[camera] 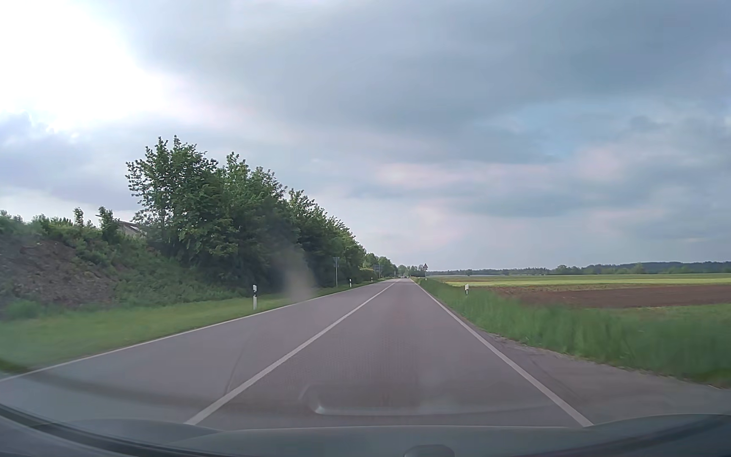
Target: Follow the waypoints while adhering to traffic rules and regulations
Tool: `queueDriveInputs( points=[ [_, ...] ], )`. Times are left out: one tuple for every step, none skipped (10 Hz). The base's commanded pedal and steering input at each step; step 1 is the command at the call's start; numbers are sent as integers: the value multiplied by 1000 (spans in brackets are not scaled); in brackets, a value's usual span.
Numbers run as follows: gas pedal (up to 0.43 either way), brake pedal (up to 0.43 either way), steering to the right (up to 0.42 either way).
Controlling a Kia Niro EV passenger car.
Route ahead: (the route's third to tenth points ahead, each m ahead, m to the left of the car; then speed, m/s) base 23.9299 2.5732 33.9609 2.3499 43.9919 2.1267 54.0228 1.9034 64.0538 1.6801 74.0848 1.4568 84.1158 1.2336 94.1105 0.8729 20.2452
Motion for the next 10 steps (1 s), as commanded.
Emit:
queueDriveInputs(
  points=[
    [1000,0,5],
    [1000,0,5],
    [1000,0,5],
    [1000,0,5],
    [1000,0,5],
    [1000,0,4],
    [1000,0,4],
    [1000,0,4],
    [961,0,4],
    [921,0,3]
  ],
)
